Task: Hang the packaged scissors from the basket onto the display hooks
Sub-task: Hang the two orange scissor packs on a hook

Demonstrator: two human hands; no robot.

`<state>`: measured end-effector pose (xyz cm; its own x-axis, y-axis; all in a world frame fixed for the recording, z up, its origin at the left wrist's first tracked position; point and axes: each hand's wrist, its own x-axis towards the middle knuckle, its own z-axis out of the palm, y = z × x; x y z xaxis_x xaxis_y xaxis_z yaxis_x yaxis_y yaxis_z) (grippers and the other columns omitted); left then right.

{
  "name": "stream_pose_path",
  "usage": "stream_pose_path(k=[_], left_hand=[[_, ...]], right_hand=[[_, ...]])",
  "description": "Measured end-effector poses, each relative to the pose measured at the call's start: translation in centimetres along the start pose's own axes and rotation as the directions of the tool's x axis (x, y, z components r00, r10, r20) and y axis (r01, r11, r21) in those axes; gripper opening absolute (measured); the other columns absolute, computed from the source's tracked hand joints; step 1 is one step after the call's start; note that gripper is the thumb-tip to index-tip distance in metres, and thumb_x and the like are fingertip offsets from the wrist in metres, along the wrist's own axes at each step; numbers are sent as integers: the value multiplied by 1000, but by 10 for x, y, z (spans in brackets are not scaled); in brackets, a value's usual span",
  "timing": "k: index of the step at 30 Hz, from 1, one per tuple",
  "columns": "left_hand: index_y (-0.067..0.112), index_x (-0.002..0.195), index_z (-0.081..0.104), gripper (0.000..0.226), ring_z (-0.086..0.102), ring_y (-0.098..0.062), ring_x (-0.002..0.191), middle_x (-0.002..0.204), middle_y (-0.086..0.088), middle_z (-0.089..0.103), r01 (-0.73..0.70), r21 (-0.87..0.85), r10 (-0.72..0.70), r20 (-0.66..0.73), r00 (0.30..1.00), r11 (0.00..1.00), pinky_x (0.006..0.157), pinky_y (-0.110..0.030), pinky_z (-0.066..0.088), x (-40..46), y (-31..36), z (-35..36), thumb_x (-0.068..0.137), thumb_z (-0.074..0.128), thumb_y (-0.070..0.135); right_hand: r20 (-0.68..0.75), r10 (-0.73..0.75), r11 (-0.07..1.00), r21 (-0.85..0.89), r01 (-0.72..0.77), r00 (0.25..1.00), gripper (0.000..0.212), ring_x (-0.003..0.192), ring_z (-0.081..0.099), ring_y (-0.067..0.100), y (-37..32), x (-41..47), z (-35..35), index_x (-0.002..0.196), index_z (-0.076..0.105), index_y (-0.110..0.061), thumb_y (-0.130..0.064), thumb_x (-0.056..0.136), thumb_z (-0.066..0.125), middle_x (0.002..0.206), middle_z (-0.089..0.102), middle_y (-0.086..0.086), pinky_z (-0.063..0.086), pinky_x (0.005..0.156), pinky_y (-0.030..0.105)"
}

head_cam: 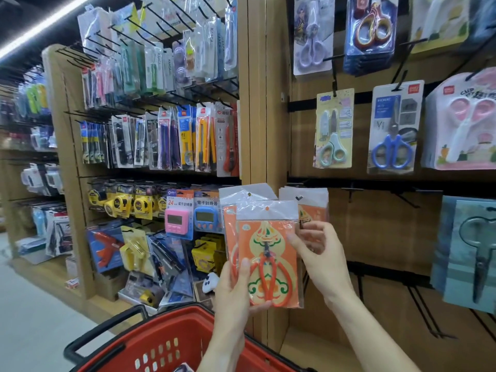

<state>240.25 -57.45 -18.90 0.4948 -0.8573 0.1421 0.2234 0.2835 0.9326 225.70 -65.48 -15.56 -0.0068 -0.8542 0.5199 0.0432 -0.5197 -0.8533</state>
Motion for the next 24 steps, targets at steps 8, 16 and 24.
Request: stream_pose_path(k=[8,16,24], left_hand=[[53,130,60,30,77,-8,103,110,16,79,44,62,-54,159,986,997,67,-41,66,-3,-5,9,100,61,51],[47,124,63,21,81,-27,90,104,6,82,73,-32,-70,82,994,997,61,-39,66,2,-3,7,106,53,47],[40,117,60,14,80,-35,83,94,12,79,-89,-114,74,-128,989,990,79,-42,64,10,-5,-11,108,50,43]], right_hand=[[-28,-84,996,-2,84,996,31,102,67,-4,7,-1,-8,110,65,-26,-15,87,83,111,70,-13,58,74,15],[-103,20,992,125,-7,994,32,99,73,2,4,2,-13,119,69,-31,-13,93,76,114,71,-10,64,69,28],[-181,24,999,49,-16,983,26,101,70,9,-7,39,-1,122,72,-24,-15,97,72,112,68,-12,61,72,20]])
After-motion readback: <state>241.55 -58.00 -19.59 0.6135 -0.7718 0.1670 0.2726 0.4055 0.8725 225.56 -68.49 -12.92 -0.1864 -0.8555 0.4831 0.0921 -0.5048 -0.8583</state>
